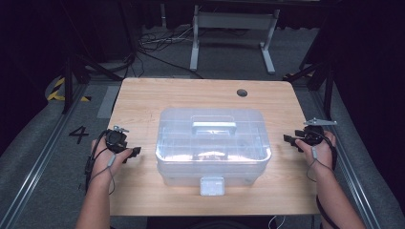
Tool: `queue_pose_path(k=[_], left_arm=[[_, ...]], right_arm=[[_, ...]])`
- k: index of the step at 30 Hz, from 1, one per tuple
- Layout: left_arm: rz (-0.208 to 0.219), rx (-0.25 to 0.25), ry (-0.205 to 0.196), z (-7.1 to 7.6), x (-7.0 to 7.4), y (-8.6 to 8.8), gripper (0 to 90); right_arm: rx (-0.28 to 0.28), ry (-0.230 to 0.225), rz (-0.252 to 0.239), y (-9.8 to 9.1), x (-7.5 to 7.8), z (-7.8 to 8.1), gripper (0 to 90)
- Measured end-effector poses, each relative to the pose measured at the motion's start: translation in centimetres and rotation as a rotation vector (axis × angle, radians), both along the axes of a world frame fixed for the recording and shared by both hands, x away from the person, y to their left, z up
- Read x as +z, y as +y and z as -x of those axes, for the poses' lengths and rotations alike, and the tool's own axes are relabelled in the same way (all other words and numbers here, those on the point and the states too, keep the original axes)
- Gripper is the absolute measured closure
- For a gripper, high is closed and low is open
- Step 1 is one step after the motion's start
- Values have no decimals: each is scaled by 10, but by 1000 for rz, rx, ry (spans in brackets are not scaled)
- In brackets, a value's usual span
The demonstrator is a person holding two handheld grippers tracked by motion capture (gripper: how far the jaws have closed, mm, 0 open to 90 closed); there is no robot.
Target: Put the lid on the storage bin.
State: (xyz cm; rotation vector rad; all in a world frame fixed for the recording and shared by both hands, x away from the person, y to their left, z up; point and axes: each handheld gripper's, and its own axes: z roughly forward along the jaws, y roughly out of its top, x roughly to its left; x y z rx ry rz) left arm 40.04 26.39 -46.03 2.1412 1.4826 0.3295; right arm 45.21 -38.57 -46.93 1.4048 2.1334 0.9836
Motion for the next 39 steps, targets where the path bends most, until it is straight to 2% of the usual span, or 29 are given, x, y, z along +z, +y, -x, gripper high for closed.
queue_pose_path(k=[4,7,13,17,25,28,30,35,39], left_arm=[[-10,-19,9,1,-3,0,321],[-12,-78,1,3,-6,0,296],[-28,-114,0,8,-12,4,279],[-36,-170,-18,12,-15,6,260],[-38,-177,-51,17,-17,10,248],[-59,-241,-85,18,-19,9,216],[-53,-244,-102,19,-19,8,201],[-30,-247,-113,20,-21,10,197],[-36,-246,-113,20,-22,9,200]], right_arm=[[22,2,18,0,-3,-1,360],[46,-13,23,0,-7,0,358],[77,-16,49,1,-12,0,336],[96,-34,52,4,-14,2,314],[117,-26,63,8,-19,2,278],[146,-27,69,9,-21,2,266],[157,-27,66,10,-23,2,267],[156,-25,54,12,-24,2,263],[157,-22,44,12,-24,2,261]])
